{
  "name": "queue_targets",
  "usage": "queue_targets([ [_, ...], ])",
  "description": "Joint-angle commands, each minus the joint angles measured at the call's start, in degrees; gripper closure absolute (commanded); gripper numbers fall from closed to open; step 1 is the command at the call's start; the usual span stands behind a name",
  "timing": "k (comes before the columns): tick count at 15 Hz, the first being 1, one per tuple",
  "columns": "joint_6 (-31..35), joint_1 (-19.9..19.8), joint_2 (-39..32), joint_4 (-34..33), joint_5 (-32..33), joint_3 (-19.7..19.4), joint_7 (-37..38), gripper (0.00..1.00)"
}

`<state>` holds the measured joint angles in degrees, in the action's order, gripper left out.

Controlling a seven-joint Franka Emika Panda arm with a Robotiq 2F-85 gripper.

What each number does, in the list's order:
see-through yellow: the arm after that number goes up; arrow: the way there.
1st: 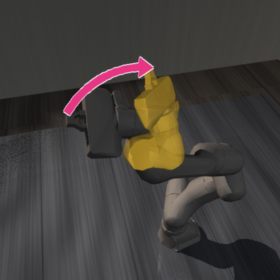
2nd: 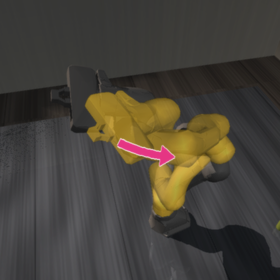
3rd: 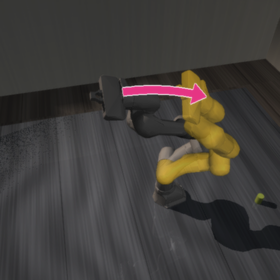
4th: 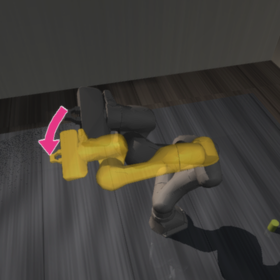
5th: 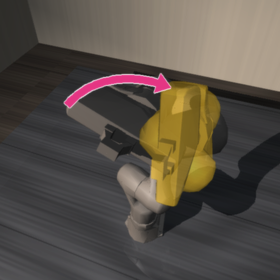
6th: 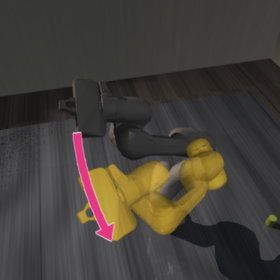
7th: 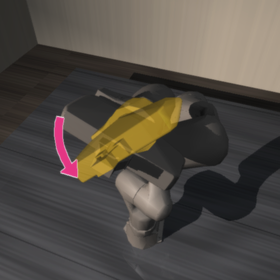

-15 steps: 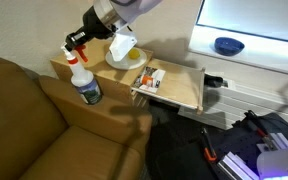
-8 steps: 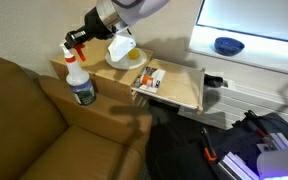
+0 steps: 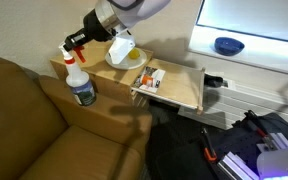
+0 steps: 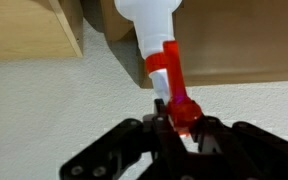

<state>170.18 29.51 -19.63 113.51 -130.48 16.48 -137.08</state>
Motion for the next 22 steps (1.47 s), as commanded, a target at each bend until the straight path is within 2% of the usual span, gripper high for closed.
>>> queue_targets([
  [1,1.1,1.8,0.9,-0.3,-3.3,-2.0,-5.7,0.94],
  [5,1.4,2.2,0.2,-0.3,-3.5,-2.4,-5.9,0.94],
  [6,1.8,2.0,-0.2,-0.1,-2.6,-2.0,-4.6,0.5],
  [7,2.0,1.9,-0.2,0.3,-2.3,-1.8,-4.2,0.49],
  [11,3.5,0.7,1.0,3.6,1.8,0.2,0.4,0.22],
  [14,6.1,0.1,2.6,6.7,7.4,2.3,5.1,0.02],
  [16,9.0,-1.4,3.6,10.2,13.7,5.4,12.5,0.0],
  [17,9.4,0.9,5.0,13.4,18.6,3.7,19.2,0.0],
  [18,10.7,-3.5,5.9,16.9,22.2,8.7,22.7,0.0],
  [22,14.3,-6.9,9.3,31.2,34.1,12.1,40.3,0.0],
])
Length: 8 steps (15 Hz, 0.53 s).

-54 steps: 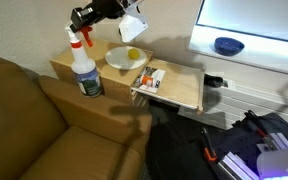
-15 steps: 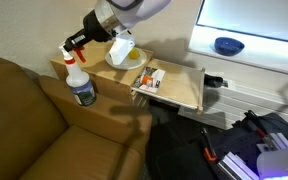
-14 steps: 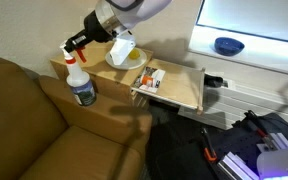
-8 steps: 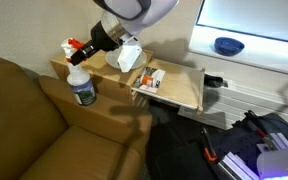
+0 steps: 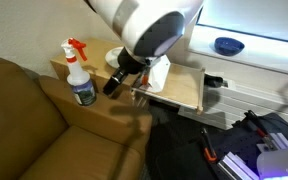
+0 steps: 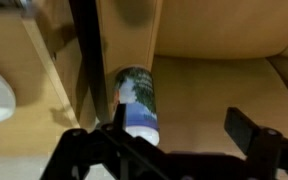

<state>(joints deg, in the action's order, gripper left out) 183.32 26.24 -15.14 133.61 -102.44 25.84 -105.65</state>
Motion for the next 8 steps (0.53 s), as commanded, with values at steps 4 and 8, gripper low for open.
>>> queue_targets([
  [4,0.3,-4.4,10.8,21.7,11.5,-0.3,19.1,0.0],
  [8,1.3,-4.1,8.7,20.0,10.0,-0.6,17.3,0.0],
])
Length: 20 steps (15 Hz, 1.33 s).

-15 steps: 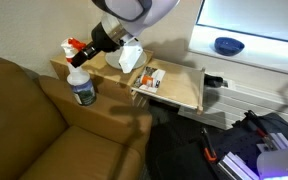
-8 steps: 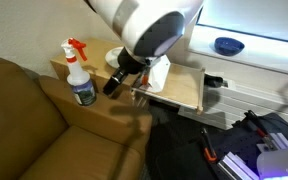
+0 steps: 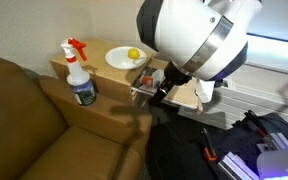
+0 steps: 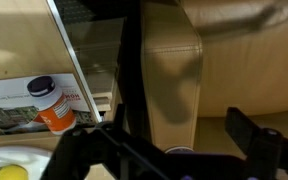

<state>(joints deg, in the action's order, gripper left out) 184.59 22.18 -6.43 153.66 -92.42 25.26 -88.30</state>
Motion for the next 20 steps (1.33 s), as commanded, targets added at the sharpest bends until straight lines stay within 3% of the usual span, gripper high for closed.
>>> queue_targets([
  [1,0.5,-0.2,-2.2,-0.3,1.1,-0.4,0.6,0.0],
  [9,6.9,-3.2,-7.1,-7.8,0.9,-9.7,-0.1,0.0],
  [10,6.6,-2.8,-7.5,-7.0,11.3,-10.8,10.4,0.0],
  [11,7.3,-2.9,-9.1,-10.4,4.3,-10.9,2.4,0.0],
  [12,5.4,-2.6,-6.0,-6.7,6.0,-10.7,4.8,0.0],
  [16,5.4,-2.5,-6.4,-7.3,5.9,-10.9,4.7,0.0],
  [20,6.4,-4.1,-7.9,-13.8,6.5,-12.0,4.3,0.0],
])
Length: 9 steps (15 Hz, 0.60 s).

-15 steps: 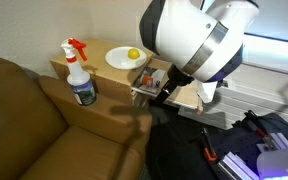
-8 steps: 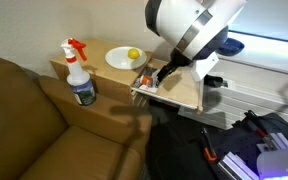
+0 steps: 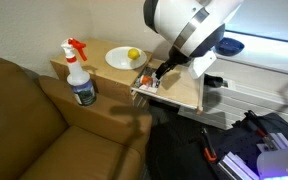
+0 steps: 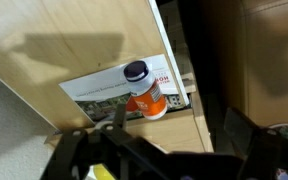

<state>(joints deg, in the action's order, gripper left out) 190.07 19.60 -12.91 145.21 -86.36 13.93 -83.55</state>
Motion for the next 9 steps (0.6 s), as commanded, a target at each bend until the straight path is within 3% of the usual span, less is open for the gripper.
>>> queue_targets([
  [1,0.2,-2.0,-1.8,-7.4,0.2,-1.0,-0.4,0.0],
  [6,-2.6,-4.1,-5.5,-14.9,-1.2,-1.5,-1.9,0.0],
  [7,-5.7,-4.7,-5.7,-14.4,-2.5,-1.3,-1.1,0.0],
  [9,-3.2,-3.3,-4.0,-13.1,-0.6,-1.7,-0.1,0.0],
])
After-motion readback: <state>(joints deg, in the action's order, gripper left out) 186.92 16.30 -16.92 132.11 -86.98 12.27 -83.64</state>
